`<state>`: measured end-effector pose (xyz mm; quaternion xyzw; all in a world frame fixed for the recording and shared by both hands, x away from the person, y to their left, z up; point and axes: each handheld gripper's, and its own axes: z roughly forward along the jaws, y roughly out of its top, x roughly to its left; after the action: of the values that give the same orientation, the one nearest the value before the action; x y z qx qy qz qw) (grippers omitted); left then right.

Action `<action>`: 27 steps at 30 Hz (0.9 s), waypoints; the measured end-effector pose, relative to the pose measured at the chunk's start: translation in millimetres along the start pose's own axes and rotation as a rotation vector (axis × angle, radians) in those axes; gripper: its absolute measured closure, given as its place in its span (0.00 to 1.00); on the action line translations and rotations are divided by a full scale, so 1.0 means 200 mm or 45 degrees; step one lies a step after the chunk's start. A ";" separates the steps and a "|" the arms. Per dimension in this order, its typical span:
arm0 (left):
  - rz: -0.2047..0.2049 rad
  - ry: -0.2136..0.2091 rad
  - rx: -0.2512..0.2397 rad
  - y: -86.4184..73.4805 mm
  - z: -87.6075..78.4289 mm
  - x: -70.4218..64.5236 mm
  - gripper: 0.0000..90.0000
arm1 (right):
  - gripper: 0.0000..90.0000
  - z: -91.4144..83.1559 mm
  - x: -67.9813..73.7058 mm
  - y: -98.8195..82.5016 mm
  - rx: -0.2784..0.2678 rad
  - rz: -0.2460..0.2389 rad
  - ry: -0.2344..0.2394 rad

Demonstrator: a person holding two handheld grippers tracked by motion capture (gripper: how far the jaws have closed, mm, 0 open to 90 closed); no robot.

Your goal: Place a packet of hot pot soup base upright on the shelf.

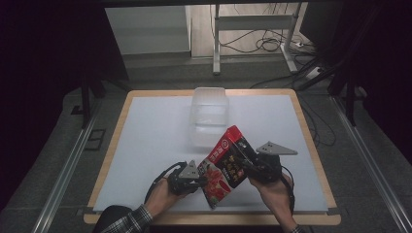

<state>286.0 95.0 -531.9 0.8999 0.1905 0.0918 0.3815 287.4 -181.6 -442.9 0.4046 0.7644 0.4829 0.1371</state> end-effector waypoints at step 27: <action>-0.115 0.030 -0.079 -0.04 -0.12 -0.08 0.06 | 0.80 -0.18 -0.07 0.16 -0.030 -0.027 -0.034</action>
<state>261.2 108.5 -520.6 0.8769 0.2324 0.0909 0.4108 289.6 -207.6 -399.5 0.4011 0.7611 0.4849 0.1571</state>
